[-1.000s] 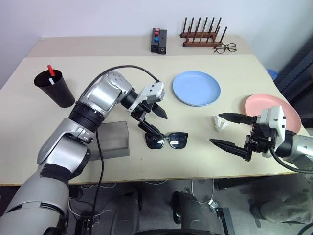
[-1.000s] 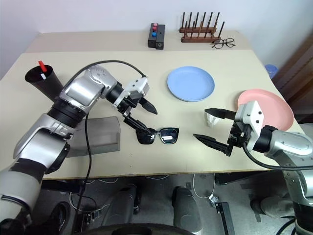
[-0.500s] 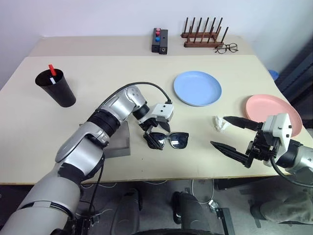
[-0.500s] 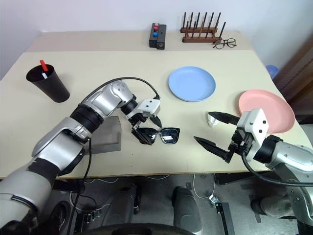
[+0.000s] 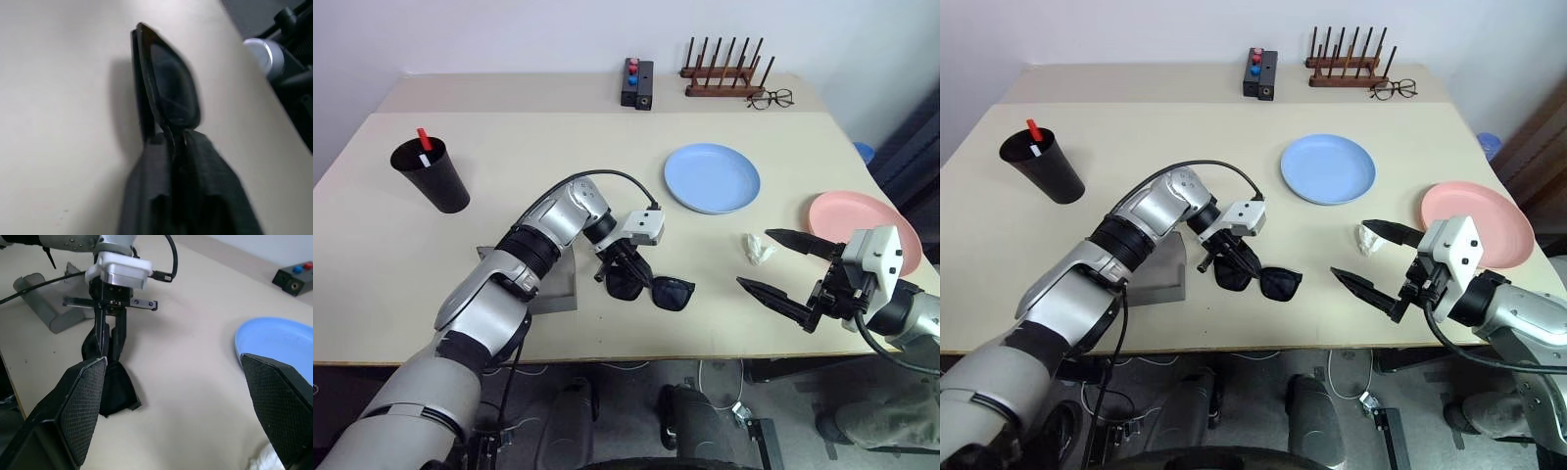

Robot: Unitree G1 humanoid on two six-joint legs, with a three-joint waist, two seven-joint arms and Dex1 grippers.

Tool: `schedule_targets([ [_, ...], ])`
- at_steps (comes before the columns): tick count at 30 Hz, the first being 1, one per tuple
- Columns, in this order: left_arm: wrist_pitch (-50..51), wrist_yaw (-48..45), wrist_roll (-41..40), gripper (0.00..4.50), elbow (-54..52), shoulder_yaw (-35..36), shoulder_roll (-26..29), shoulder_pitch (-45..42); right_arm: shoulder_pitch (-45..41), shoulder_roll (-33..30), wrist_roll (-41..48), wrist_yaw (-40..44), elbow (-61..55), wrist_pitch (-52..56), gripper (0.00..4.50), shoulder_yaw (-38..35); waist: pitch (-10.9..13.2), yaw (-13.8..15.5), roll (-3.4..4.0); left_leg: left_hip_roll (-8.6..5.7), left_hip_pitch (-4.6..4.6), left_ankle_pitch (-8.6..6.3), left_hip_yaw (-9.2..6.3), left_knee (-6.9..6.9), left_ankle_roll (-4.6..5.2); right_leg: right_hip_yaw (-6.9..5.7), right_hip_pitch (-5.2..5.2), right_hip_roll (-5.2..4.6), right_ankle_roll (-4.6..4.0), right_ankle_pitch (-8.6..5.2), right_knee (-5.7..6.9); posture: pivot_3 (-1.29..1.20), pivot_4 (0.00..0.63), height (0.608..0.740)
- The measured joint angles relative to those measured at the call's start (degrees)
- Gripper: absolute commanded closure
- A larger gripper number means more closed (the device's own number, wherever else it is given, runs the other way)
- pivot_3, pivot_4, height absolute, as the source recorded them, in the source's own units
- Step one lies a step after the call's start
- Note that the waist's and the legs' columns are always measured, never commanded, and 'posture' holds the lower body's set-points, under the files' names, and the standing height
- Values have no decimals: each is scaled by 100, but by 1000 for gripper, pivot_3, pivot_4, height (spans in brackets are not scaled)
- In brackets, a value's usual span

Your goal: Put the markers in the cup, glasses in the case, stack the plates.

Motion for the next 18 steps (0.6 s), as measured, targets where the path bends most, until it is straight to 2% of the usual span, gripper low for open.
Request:
schedule_targets([
  [7, 382, 0, -161, 4481, -150, -54, 74, 1, -48, 0, -23, -1, 18, -34, 0, 9, 0, -32, 2, 0, -2, -2, -2, -4, 1, -7, 29, 0, -10, 7, -52, 0, 150, 740],
  [14, 1584, 7, -1028, 4481, -558, 46, 555, -406, -290, 3, -55, 4, 101, -59, 0, 178, 3, -26, 2, -1, -7, -3, -5, -13, 5, -9, 20, 1, -14, 11, -45, 0, 150, 740],
  [18, 2291, 13, -1782, 4481, -1093, -52, 1322, -682, -479, 6, -68, 56, 215, -95, 0, 382, 6, -77, 5, 1, -5, -4, -5, -18, 6, -7, 16, 1, -14, 11, -45, 0, 150, 740],
])
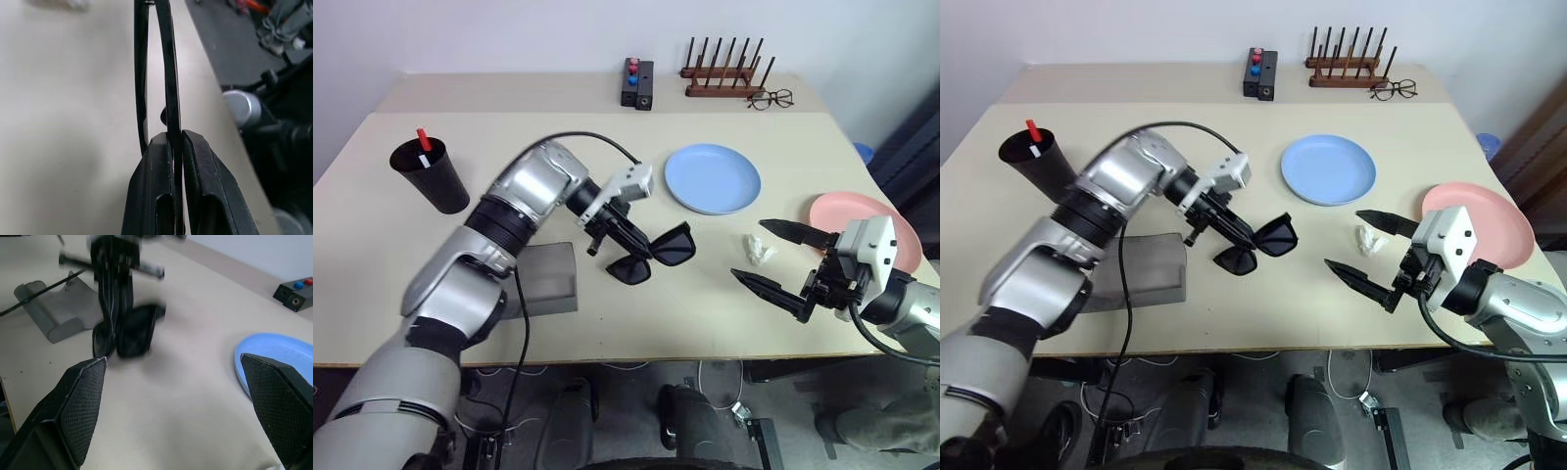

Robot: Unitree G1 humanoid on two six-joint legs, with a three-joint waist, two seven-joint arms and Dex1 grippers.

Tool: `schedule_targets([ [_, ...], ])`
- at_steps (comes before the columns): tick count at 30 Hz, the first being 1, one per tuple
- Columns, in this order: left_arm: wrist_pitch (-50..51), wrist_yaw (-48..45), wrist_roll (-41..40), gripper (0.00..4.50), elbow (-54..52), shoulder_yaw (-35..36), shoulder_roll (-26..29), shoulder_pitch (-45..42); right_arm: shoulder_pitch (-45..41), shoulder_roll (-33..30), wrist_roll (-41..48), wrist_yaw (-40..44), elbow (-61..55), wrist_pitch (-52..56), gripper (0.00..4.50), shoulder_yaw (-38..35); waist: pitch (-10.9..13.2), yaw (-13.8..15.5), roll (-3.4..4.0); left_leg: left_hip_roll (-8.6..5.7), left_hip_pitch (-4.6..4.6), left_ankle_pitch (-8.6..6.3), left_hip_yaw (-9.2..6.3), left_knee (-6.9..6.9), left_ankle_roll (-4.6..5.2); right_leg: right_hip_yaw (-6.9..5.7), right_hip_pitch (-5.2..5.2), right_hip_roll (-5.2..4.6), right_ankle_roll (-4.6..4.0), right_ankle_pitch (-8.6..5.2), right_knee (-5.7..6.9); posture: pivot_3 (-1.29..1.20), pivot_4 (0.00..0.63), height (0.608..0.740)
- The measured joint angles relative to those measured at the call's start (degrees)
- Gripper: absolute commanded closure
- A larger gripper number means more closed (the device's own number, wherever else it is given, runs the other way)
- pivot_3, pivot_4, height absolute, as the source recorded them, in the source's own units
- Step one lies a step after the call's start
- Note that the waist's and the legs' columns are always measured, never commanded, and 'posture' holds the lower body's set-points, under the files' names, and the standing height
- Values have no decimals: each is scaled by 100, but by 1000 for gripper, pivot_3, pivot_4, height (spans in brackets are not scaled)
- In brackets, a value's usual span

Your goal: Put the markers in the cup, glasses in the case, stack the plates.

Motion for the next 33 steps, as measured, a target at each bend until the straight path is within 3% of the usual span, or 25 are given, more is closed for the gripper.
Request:
schedule_targets([
  [3, 436, -4, -624, 4481, -224, -25, 776, -244, -137, 1, -64, 31, 197, -39, 0, 124, 1, -13, 3, 1, 1, 0, -1, -6, 0, -1, -8, 1, 2, -1, 11, 0, 150, 740],
  [11, 692, -4, -1535, 4481, -219, -373, 1679, -590, -493, 7, -125, 184, 472, -121, 0, 394, 2, 44, 2, -1, -9, 0, 0, 3, 0, 0, -7, 0, 2, -2, 4, 0, 150, 740],
  [20, 259, -4, -2302, 4481, -700, -1987, 3531, -910, -602, 9, -104, 299, 546, -102, 0, 483, 4, 23, 4, 3, -22, 0, 5, -7, 0, 5, -38, 1, 2, -2, 19, 0, 150, 740],
  [24, -210, -4, -2477, 4481, -948, -2535, 4081, -944, -681, 14, -104, 323, 553, -100, 0, 542, 4, 50, 4, 2, -32, 0, 5, 1, -1, 5, -39, 0, 2, -2, 16, 0, 150, 740],
  [28, -915, -6, -2343, 4481, -841, -3076, 4298, -936, -740, 21, -104, 332, 578, -98, 0, 628, 4, 54, 4, 1, -38, 0, 7, 6, -1, 5, -40, -1, 1, -1, 14, 0, 150, 740],
  [33, -1781, -5, -1917, 4481, -47, -3381, 3988, -735, -811, 23, -104, 332, 602, -92, 0, 661, 4, 45, 4, 0, -43, 1, 8, 8, 0, 5, -45, 0, 2, -1, 16, 0, 150, 740],
])
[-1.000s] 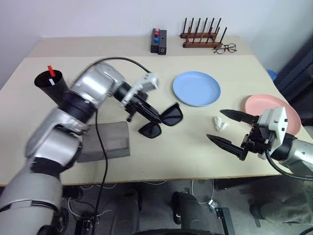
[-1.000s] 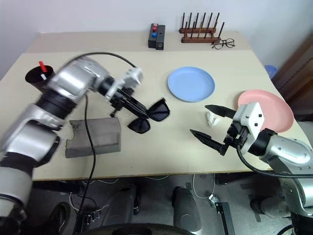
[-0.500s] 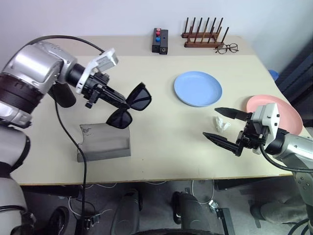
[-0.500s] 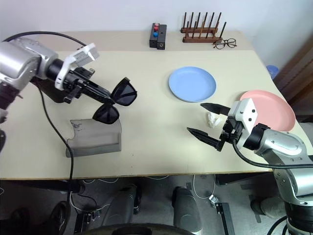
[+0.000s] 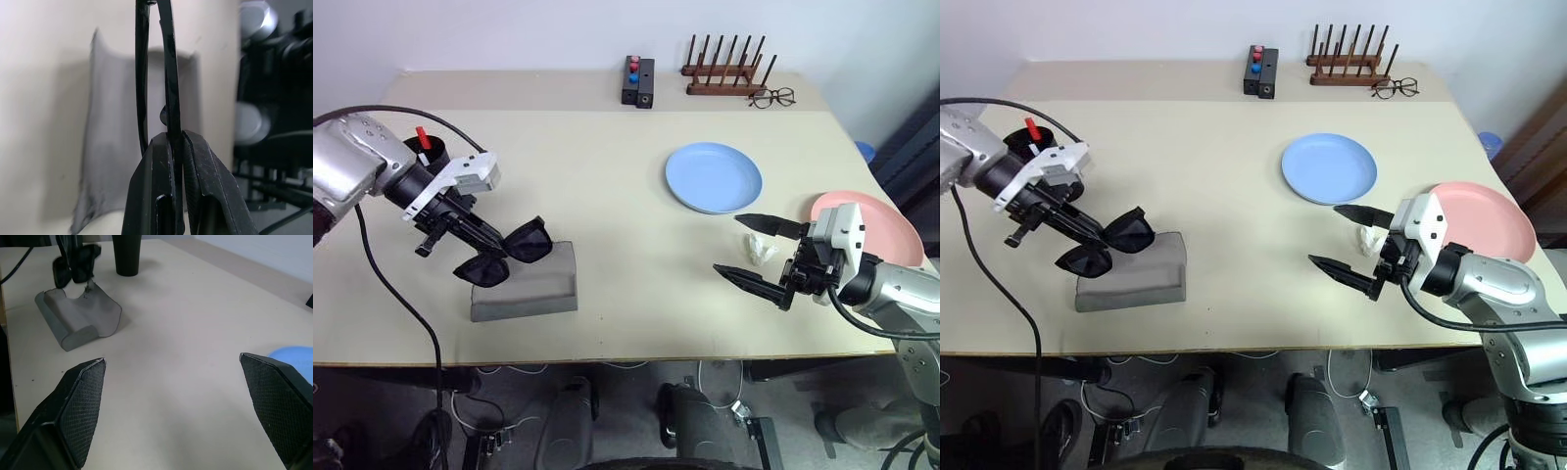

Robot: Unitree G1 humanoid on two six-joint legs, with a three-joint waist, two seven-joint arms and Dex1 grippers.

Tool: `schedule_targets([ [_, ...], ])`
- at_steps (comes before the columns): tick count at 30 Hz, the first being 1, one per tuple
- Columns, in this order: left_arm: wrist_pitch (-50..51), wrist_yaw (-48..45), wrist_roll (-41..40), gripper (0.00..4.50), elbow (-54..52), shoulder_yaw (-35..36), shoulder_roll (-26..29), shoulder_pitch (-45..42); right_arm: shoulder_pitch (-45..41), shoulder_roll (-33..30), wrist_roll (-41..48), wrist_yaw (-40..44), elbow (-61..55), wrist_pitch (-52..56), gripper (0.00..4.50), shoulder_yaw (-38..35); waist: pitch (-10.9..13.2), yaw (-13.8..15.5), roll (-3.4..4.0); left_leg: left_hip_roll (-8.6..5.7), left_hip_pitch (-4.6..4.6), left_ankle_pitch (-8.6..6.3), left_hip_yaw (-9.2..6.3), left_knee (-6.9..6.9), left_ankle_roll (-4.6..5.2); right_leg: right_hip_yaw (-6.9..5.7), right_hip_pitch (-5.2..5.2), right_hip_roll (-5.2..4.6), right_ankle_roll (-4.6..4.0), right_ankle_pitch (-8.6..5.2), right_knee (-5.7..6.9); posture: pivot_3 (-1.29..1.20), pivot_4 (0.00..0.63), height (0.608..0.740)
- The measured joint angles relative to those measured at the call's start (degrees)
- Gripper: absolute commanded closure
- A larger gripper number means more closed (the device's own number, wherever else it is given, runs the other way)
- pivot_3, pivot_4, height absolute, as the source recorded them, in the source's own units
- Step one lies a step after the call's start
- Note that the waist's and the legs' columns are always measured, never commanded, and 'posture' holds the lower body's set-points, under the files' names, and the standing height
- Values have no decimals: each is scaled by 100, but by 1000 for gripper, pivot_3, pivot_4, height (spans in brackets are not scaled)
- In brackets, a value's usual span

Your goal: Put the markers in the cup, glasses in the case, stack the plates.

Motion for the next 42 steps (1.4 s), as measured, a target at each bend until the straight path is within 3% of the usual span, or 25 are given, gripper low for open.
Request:
schedule_targets([
  [10, -214, -1, -280, 4481, -212, -447, -77, 270, -60, -5, 16, 7, -3, 174, 0, -3, 0, -2, -1, 0, -27, 1, -1, 13, 1, 1, -29, 0, 1, 1, 22, 0, 150, 740],
  [20, -1111, -8, 100, 4481, 248, -502, -625, 488, -55, -14, 60, -16, -30, 264, 0, -49, 0, 4, -2, 0, -26, 1, -1, 18, 1, 0, -30, 0, 2, 0, 35, 0, 150, 740],
  [38, -381, 0, -336, 4481, -105, -943, -733, 442, 69, -15, 116, -127, -123, 318, 0, -104, -1, -2, -2, 0, -23, 2, -2, 21, 2, 2, -30, 1, 4, -1, 43, 0, 150, 740],
  [42, -177, 1, -378, 2850, -117, -913, -754, 491, 76, -15, 114, -122, -123, 314, 0, -151, -1, -3, -2, 0, -22, 2, -2, 20, 2, 2, -30, 1, 5, -2, 45, 0, 150, 740],
])
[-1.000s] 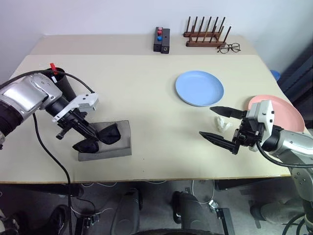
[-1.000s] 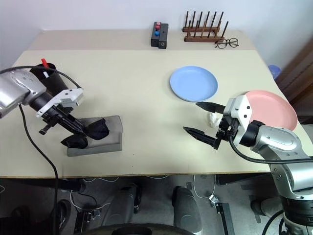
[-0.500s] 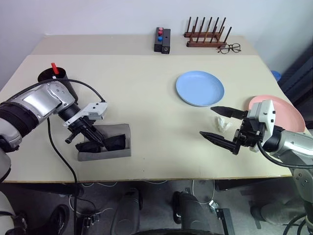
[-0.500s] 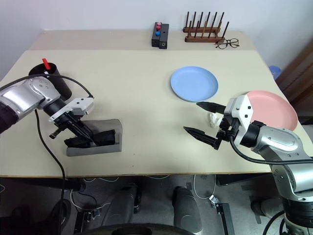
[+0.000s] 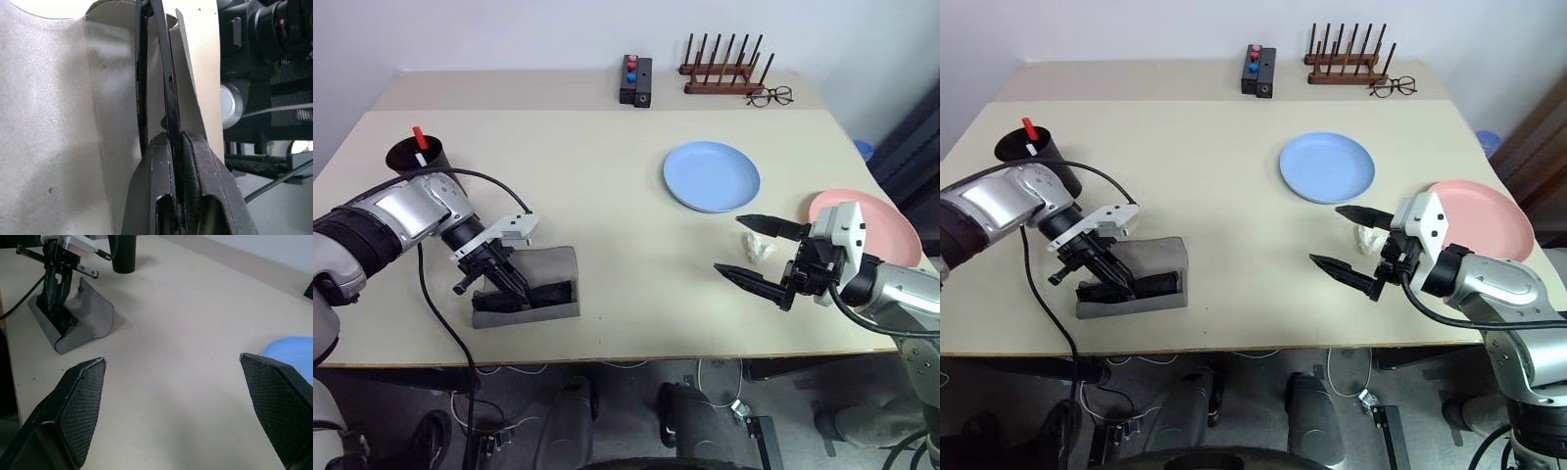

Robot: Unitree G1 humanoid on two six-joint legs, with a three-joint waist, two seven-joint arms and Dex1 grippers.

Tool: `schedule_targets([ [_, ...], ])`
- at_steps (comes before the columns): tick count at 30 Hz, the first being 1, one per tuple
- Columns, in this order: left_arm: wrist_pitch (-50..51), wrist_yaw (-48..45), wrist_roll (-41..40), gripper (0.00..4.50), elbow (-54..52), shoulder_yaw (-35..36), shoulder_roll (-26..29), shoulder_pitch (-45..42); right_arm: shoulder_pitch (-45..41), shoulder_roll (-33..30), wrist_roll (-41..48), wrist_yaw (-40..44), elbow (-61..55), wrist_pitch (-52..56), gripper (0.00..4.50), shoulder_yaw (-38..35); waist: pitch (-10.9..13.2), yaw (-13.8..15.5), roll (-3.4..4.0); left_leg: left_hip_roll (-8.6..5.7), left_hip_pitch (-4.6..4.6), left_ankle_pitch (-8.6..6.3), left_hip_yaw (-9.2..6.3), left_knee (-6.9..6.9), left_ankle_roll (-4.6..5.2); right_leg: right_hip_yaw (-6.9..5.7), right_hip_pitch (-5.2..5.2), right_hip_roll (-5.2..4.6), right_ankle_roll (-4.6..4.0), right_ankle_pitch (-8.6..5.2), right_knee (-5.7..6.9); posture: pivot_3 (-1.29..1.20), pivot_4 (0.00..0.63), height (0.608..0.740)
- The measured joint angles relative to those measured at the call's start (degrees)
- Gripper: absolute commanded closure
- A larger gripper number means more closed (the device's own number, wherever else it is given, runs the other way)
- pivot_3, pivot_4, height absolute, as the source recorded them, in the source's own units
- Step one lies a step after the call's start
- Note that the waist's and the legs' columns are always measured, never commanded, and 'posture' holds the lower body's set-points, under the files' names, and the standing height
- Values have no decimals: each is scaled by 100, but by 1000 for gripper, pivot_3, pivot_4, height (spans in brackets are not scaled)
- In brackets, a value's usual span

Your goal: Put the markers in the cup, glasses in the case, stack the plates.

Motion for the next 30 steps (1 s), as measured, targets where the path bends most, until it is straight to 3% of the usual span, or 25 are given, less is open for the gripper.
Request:
schedule_targets([
  [4, -43, 0, -30, 726, -70, 57, 0, 108, 0, 0, -1, 12, 0, -3, 0, -13, 0, 0, 0, 0, 0, 0, 0, 0, 0, 0, 0, 0, 0, 0, 0, 0, 150, 740],
  [6, -125, -8, -27, 105, -75, 93, 1, 142, 0, 0, -1, 21, 0, -3, 0, -13, 0, 6, 0, 0, 0, 0, 0, 2, 0, 0, 0, 0, 0, 0, 1, 0, 150, 740],
  [27, 184, -2, -98, 105, -211, 853, 89, -149, -50, 1, -6, 75, 23, -3, 0, -2, 0, 2, -1, 0, 0, 0, -1, 6, 0, 0, 0, 0, 0, 0, 4, 0, 150, 740],
  [30, 416, -2, -218, 1414, -103, 1148, 90, -262, -57, 1, -6, 71, 23, -3, 0, 8, 0, 3, -1, -1, -1, 0, -1, 7, 0, 0, 0, 0, 1, 0, 4, 0, 150, 740],
])
